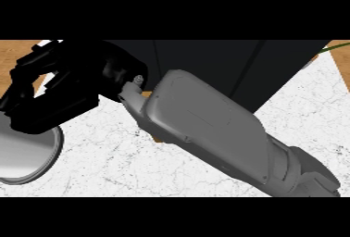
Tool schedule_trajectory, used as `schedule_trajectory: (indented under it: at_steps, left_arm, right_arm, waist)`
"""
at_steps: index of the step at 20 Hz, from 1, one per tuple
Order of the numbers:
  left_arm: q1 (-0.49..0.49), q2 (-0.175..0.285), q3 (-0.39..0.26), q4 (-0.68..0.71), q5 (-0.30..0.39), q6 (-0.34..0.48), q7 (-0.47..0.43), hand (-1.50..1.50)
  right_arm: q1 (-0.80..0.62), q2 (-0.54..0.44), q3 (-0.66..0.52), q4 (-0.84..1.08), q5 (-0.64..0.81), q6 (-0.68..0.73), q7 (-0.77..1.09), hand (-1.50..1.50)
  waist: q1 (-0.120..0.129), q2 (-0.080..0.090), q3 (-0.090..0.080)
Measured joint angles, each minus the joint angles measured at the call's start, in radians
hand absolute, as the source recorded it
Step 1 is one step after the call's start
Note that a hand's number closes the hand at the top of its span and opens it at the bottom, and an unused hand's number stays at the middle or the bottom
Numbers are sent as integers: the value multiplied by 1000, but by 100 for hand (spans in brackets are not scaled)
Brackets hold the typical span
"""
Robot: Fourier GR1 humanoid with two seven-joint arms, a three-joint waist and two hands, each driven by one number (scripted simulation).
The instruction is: Pick up the wine, place it into the cabinet and close the cabinet
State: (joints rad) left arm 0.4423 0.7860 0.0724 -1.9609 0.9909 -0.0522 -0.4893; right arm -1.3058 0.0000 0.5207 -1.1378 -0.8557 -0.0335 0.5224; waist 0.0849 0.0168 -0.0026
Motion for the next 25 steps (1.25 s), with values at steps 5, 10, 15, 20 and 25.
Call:
schedule_trajectory:
  at_steps: [5, 10, 15, 20, 25]
  left_arm:
    - [13, 5, 47, 3, 25, -20, 19, -150]
    - [10, 7, 53, -7, 30, -24, 43, -150]
    - [1, 15, 62, -17, 41, -33, 61, -150]
    - [-15, 13, 56, -36, 58, -32, 75, -150]
    - [-30, 7, 31, -60, 67, -17, 95, -150]
  right_arm:
    - [-38, -2, -48, 195, 56, 57, -152, 150]
    - [-34, 1, -51, 267, 89, 107, -267, 150]
    - [-22, -1, -58, 293, 92, 163, -324, 150]
    - [-13, 1, -61, 305, 91, 196, -382, 150]
    - [-14, 1, -55, 309, 76, 216, -416, 150]
  waist:
    - [-15, -5, -3]
    - [-14, -26, -14]
    - [-10, -37, -22]
    - [-15, -41, -31]
    - [-24, -39, -38]
